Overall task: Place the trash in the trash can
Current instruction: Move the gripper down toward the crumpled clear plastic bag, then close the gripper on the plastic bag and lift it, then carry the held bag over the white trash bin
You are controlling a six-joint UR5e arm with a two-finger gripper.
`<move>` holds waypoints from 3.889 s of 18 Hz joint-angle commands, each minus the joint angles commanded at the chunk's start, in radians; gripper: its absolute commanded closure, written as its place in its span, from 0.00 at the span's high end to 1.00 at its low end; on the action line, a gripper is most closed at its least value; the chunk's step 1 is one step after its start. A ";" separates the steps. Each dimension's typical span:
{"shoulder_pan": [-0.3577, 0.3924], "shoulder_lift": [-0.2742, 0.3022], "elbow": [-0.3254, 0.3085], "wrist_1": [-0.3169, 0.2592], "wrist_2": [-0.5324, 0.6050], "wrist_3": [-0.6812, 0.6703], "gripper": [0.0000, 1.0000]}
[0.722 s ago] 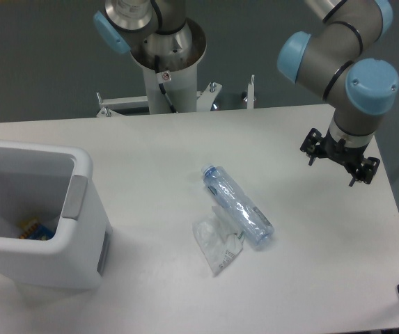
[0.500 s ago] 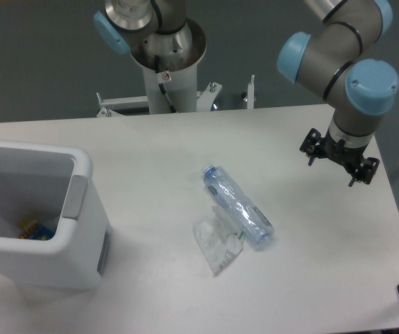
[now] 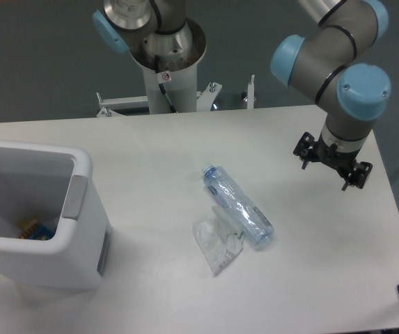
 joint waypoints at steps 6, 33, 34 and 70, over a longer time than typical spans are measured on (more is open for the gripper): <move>-0.049 0.000 0.000 0.000 -0.011 -0.137 1.00; -0.292 -0.072 -0.172 0.133 -0.006 -0.537 0.70; -0.292 -0.074 -0.173 0.133 -0.006 -0.545 0.63; -0.331 0.210 0.064 0.137 -0.586 -0.855 0.00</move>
